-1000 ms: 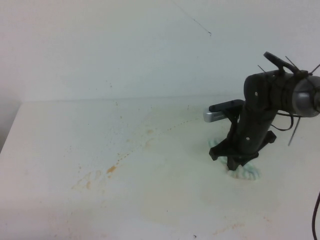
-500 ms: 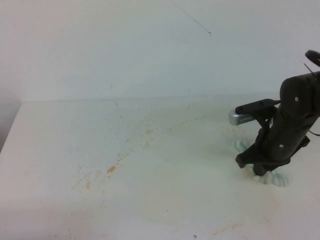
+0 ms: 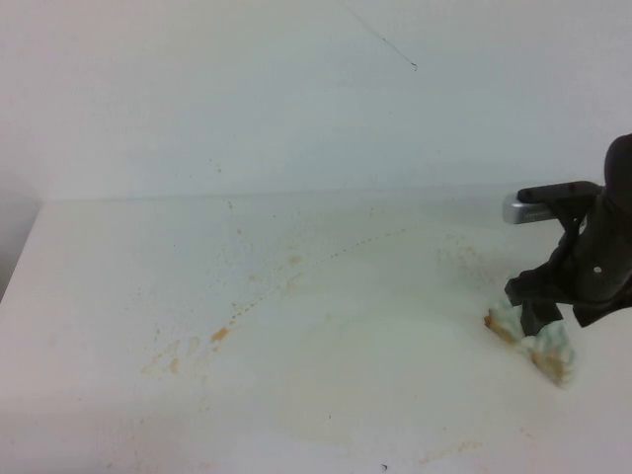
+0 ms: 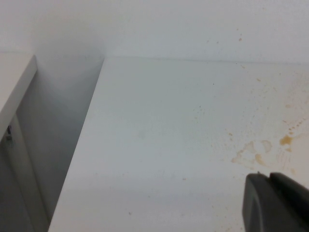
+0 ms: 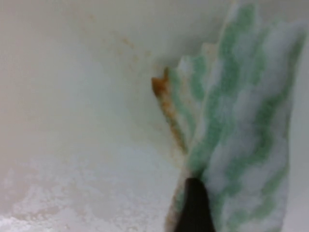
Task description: Wipe the table
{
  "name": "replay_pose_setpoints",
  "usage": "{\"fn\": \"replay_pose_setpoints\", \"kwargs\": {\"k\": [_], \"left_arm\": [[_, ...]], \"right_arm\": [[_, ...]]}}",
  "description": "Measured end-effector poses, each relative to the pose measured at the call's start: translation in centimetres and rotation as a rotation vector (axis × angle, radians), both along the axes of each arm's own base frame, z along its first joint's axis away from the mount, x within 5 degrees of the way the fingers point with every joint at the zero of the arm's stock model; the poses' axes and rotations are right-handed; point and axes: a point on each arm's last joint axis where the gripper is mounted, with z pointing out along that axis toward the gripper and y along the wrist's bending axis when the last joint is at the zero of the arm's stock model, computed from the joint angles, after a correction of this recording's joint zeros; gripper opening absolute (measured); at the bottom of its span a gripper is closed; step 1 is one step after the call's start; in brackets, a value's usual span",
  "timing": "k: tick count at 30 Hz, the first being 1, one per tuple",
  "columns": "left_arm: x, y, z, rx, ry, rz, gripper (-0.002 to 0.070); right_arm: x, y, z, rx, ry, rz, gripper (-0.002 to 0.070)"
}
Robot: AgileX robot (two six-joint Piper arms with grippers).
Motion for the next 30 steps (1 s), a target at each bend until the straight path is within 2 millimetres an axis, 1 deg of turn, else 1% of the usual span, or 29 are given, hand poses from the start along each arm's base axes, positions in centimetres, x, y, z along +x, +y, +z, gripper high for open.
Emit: {"fn": "replay_pose_setpoints", "kwargs": {"k": [4, 6, 8, 10, 11, 14, 16, 18, 19, 22, 25, 30], "left_arm": [[0.0, 0.0, 0.0, 0.0, 0.0, 0.0, -0.0004], [0.0, 0.0, 0.0, 0.0, 0.0, 0.0, -0.0004], [0.0, 0.0, 0.0, 0.0, 0.0, 0.0, -0.0004], [0.0, 0.0, 0.0, 0.0, 0.0, 0.0, -0.0004], [0.0, 0.0, 0.0, 0.0, 0.0, 0.0, -0.0004], [0.0, 0.0, 0.0, 0.0, 0.0, 0.0, -0.0004], [0.0, 0.0, 0.0, 0.0, 0.0, 0.0, -0.0004], [0.0, 0.0, 0.0, 0.0, 0.0, 0.0, -0.0004], [0.0, 0.0, 0.0, 0.0, 0.0, 0.0, -0.0004], [0.0, 0.0, 0.0, 0.0, 0.002, 0.0, -0.0004], [0.0, 0.0, 0.0, 0.0, 0.002, 0.0, -0.0004], [0.0, 0.0, 0.0, 0.0, 0.002, 0.0, -0.0004]], "right_arm": [[-0.1, -0.4, 1.7, 0.011, -0.051, -0.004, 0.0508], [-0.4, -0.4, 3.2, 0.022, -0.098, -0.004, 0.0506], [-0.7, -0.5, 4.7, 0.034, -0.148, -0.005, 0.0485], [-1.2, -0.7, 6.5, 0.049, -0.214, -0.006, 0.0437], [-1.6, -0.8, 7.4, 0.059, -0.248, -0.013, 0.0398], [-3.4, -1.2, 9.6, 0.08, -0.348, -0.016, 0.0242], [-5.2, -1.7, 10.8, 0.1, -0.417, -0.029, 0.0125], [-7.4, -2.3, 11.5, 0.12, -0.478, -0.051, 0.0057], [-8.7, -2.6, 12.0, 0.136, -0.515, -0.067, 0.0036], [-13.1, -3.7, 13.9, 0.19, -0.648, -0.097, 0.001], [-17.2, -4.7, 15.4, 0.233, -0.764, -0.105, 0.0003], [-23.0, -6.1, 16.6, 0.263, -0.895, -0.096, -0.0001]]}}
